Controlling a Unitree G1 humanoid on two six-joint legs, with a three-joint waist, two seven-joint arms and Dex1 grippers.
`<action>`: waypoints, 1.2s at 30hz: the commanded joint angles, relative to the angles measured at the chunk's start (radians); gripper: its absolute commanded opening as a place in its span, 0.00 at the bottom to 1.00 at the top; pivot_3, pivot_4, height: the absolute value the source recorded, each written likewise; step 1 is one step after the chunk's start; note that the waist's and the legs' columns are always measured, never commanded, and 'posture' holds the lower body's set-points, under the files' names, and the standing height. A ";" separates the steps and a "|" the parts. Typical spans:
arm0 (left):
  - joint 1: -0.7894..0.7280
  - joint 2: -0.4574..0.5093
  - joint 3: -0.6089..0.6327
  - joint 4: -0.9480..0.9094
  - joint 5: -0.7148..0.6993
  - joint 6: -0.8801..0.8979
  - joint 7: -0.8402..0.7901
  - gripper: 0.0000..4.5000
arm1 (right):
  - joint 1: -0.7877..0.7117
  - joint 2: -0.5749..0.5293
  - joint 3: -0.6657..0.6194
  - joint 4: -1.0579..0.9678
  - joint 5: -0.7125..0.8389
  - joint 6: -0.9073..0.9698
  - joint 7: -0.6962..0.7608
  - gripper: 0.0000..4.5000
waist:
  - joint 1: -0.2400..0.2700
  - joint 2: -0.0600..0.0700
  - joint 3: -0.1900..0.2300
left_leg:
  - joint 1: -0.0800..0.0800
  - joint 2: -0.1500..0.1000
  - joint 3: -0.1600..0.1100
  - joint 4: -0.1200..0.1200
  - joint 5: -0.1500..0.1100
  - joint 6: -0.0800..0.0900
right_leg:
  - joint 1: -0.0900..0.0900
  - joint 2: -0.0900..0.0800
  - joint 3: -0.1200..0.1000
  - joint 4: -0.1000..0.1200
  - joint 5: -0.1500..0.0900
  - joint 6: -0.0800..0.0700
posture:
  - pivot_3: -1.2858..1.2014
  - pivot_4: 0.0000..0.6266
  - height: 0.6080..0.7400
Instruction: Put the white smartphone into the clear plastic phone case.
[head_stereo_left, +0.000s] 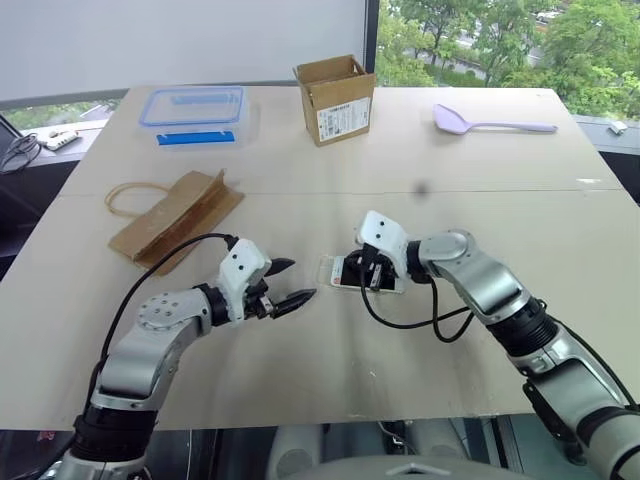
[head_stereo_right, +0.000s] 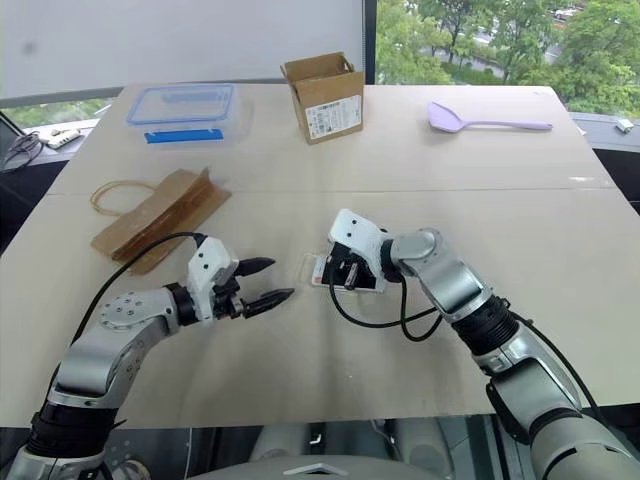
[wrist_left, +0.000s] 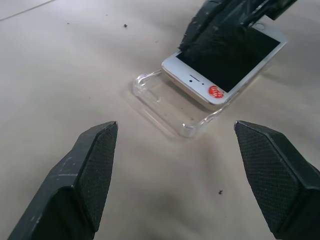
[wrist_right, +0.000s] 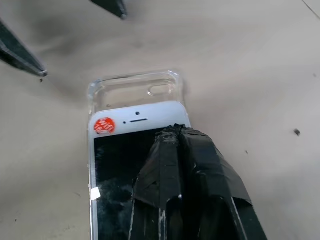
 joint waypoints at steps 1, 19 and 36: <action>0.000 0.003 0.006 -0.030 -0.004 -0.002 0.008 0.85 | 0.047 -0.002 0.061 0.032 -0.040 0.009 0.006 0.02 | 0.000 0.000 0.000 | 0.000 0.000 0.000 0.000 0.000 0.000 | 0.000 0.000 0.000 0.000 0.000 0.000 | 0.52 0.24 1.00; -0.027 -0.002 -0.012 -0.015 -0.005 0.015 0.018 0.85 | 0.090 0.007 0.044 0.006 -0.040 0.010 0.045 0.02 | 0.001 0.000 -0.007 | 0.001 0.000 0.000 0.000 0.000 0.000 | 0.001 0.000 0.000 0.000 -0.002 -0.003 | 0.52 0.24 1.00; -0.073 -0.066 -0.027 0.078 0.054 -0.036 0.080 0.85 | -0.030 0.048 -0.183 -0.150 0.079 0.178 -0.072 0.02 | 0.002 0.001 -0.004 | -0.001 0.000 0.000 -0.001 0.000 0.000 | -0.002 0.000 0.000 0.000 0.000 0.000 | 0.52 0.24 1.00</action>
